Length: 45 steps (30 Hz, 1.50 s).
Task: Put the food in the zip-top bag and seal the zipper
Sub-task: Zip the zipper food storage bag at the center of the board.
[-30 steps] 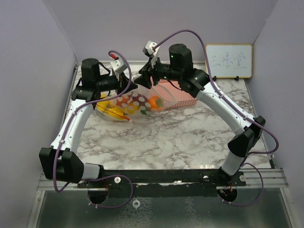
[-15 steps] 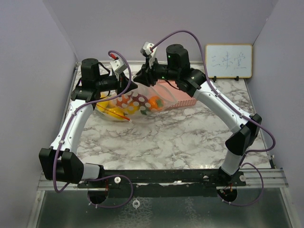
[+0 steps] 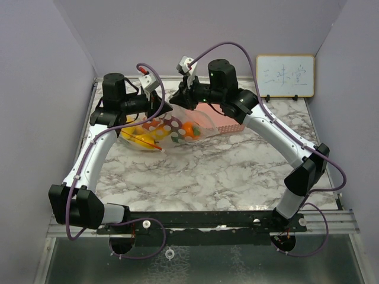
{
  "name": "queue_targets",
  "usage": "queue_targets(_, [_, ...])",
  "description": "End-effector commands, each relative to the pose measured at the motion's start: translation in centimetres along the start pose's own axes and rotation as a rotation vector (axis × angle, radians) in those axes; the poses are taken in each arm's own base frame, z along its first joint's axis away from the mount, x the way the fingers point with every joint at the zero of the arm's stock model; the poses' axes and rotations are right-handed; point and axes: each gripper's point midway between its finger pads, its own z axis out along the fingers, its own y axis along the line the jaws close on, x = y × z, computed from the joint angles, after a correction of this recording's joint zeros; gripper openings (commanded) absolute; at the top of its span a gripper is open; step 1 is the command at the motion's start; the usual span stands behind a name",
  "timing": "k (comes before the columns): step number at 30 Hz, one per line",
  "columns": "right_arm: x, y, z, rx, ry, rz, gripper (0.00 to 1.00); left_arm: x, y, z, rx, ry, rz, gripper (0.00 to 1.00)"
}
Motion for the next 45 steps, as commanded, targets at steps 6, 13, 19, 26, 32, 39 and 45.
queue_targets(6, [1.1,-2.2,-3.5,0.125,0.038,-0.013,0.03,-2.7,0.7,-0.5,-0.054,-0.043,0.062,0.0])
queue_targets(13, [0.9,-2.5,-3.4,0.111,0.027,0.007,0.02,-3.1,1.1,-0.3,-0.065,-0.064,0.042,0.0])
queue_targets(19, [-0.3,-2.6,-3.4,0.105,0.001,0.006,0.02,-2.5,1.3,0.0,-0.051,-0.072,0.011,0.0])
queue_targets(26, [-3.1,0.2,-2.0,-0.109,-0.066,0.027,0.02,-2.2,-2.0,0.7,0.189,-0.109,0.038,0.42])
queue_targets(32, [-2.8,1.6,-2.3,-0.182,-0.065,0.039,0.03,-1.9,-1.7,0.9,0.186,-0.09,0.092,0.74])
queue_targets(39, [-2.7,2.3,-2.7,-0.212,-0.064,0.036,0.03,-2.5,-1.4,1.2,0.211,-0.1,0.138,0.62])
queue_targets(45, [-2.0,2.1,-2.9,-0.193,-0.049,0.023,0.03,-2.9,-1.6,1.3,0.24,-0.107,0.133,0.34])
